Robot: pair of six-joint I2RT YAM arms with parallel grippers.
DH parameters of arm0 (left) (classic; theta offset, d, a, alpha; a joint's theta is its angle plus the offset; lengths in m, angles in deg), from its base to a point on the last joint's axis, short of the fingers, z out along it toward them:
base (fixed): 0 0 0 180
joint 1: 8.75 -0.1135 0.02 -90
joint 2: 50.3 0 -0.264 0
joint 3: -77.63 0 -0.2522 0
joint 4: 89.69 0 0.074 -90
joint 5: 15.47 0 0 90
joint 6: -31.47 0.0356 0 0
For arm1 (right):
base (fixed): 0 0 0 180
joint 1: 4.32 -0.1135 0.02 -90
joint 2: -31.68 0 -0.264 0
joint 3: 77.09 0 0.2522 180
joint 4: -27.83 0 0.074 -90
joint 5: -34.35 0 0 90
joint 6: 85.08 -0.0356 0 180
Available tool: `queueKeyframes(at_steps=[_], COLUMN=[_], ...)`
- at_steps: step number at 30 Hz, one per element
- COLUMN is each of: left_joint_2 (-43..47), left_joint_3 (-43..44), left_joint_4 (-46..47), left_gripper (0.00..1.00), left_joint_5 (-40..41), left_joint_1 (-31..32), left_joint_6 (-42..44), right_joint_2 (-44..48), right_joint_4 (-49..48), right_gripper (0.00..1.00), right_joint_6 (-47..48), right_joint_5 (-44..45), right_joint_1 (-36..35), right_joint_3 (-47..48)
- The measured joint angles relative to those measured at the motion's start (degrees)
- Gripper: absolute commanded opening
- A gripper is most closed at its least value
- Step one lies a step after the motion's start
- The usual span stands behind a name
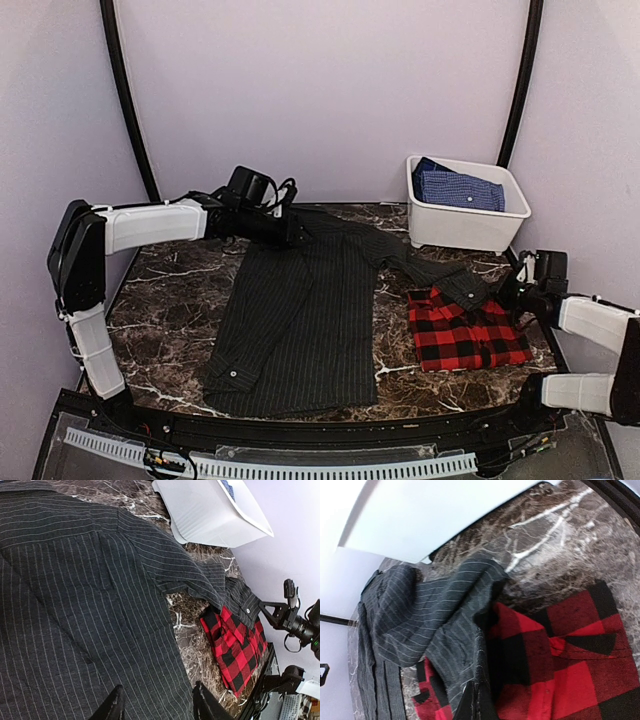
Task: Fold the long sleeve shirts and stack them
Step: Pick up the sleeve from the corner of the board, then pass from the right arm to the left
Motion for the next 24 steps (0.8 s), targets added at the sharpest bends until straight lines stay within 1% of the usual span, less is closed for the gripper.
queueKeyframes(at_steps=[5, 13, 17, 24], left_joint_2=[0.00, -0.74, -2.34, -5.70], left_joint_3=[0.57, 4.94, 7.26, 9.84], left_joint_4=[0.07, 1.51, 2.21, 2.56], left_gripper=[0.47, 0.54, 0.57, 0.60], left_joint_5=[0.02, 0.13, 0.48, 1.51], left_joint_1=[3.67, 9.38, 11.89, 15.74], left_joint_6=[2.45, 5.46, 6.95, 8.72], right_joint_2=[3.32, 3.67, 1.16, -8.22], right_joint_4=[1.38, 2.08, 1.25, -1.84], right_gripper=[0.00, 0.00, 0.00, 0.00], right_joint_6=[-0.98, -5.44, -7.72, -10.58], right_joint_5=[-2.08, -2.71, -2.01, 0.17], right_joint_1=[-4.20, -16.92, -23.12, -33.81], right_joint_3=[3.98, 11.58, 14.49, 21.33])
